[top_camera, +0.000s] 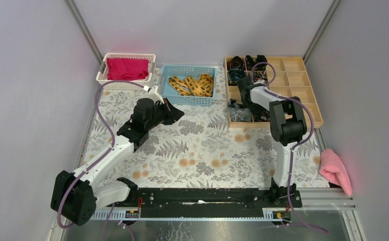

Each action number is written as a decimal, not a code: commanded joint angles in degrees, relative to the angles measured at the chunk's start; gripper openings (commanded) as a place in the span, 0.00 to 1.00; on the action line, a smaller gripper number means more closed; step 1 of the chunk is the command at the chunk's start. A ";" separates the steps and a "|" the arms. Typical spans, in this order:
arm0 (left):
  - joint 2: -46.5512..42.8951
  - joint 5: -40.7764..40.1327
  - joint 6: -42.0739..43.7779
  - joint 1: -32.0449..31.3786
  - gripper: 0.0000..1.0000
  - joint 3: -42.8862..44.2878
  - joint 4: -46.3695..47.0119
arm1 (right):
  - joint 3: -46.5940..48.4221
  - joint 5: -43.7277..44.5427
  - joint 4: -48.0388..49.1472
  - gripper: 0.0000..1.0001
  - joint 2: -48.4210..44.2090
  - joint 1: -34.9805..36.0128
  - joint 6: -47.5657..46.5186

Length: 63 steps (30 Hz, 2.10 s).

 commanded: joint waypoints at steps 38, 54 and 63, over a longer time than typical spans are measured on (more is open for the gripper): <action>3.26 3.74 0.46 0.49 0.07 -1.48 6.63 | -23.05 -7.88 -1.70 0.99 -32.85 11.56 16.06; 2.88 4.48 0.98 0.47 0.06 -1.41 7.20 | -16.50 -1.98 5.94 0.29 -30.18 11.20 12.07; 2.45 4.54 1.23 0.47 0.06 -1.68 6.31 | -19.10 -8.35 6.19 0.00 -23.02 10.83 13.74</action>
